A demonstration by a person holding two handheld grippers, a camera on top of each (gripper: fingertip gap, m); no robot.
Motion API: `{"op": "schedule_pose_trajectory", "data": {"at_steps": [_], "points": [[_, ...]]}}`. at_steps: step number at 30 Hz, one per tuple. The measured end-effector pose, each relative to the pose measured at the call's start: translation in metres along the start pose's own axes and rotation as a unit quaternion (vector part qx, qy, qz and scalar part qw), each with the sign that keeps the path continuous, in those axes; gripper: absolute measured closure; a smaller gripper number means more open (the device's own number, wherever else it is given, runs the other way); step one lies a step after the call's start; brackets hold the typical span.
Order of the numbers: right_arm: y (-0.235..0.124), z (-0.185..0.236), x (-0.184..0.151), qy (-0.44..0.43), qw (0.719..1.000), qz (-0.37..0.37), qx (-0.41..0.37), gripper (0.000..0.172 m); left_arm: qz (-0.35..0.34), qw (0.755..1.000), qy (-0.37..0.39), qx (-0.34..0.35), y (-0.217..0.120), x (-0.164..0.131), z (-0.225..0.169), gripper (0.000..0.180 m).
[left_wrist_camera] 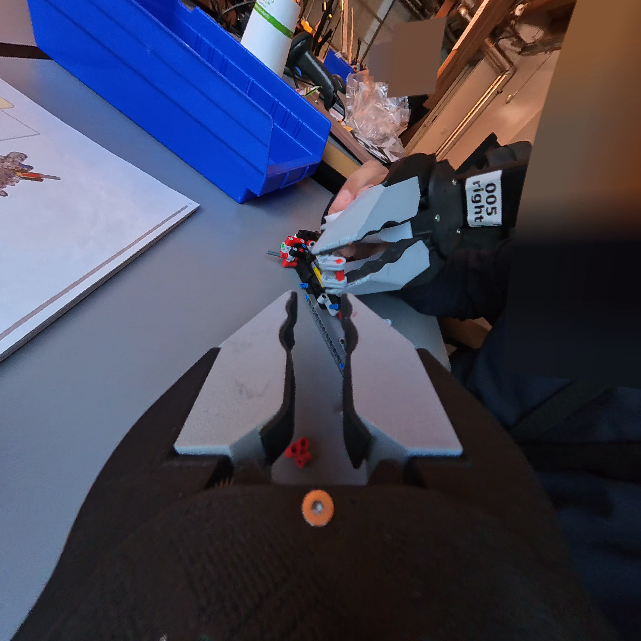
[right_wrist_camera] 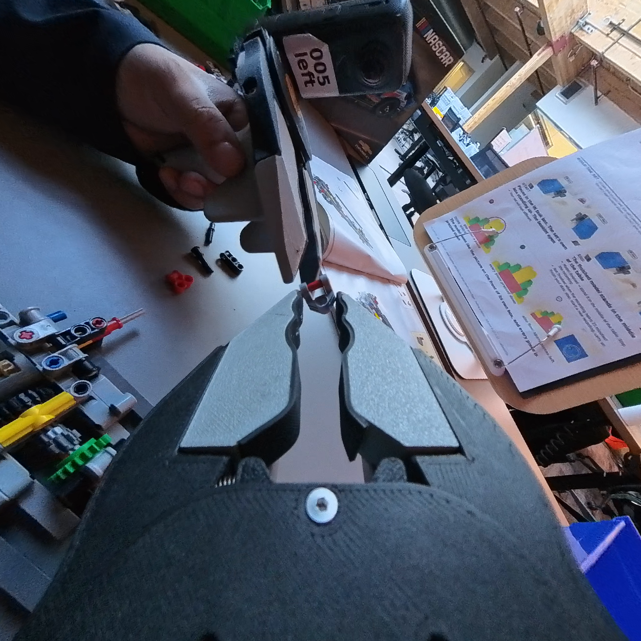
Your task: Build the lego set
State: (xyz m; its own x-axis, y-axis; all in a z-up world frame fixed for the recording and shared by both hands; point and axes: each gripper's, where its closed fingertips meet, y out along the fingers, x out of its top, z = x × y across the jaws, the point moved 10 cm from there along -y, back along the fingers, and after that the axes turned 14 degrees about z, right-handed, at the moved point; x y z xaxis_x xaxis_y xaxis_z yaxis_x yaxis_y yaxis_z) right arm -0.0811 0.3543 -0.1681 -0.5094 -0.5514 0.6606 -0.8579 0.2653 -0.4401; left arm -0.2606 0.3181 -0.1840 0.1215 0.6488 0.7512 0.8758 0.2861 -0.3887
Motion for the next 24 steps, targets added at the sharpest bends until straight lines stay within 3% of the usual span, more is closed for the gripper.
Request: {"op": "schedule_pose_trajectory", "data": {"at_steps": [24], "points": [[0.012, 0.008, 0.008, -0.020, 1.000, 0.015, 0.008, 0.156, 0.009, 1.000, 0.002, -0.024, 0.006, -0.003, -0.004, 0.158]]}}
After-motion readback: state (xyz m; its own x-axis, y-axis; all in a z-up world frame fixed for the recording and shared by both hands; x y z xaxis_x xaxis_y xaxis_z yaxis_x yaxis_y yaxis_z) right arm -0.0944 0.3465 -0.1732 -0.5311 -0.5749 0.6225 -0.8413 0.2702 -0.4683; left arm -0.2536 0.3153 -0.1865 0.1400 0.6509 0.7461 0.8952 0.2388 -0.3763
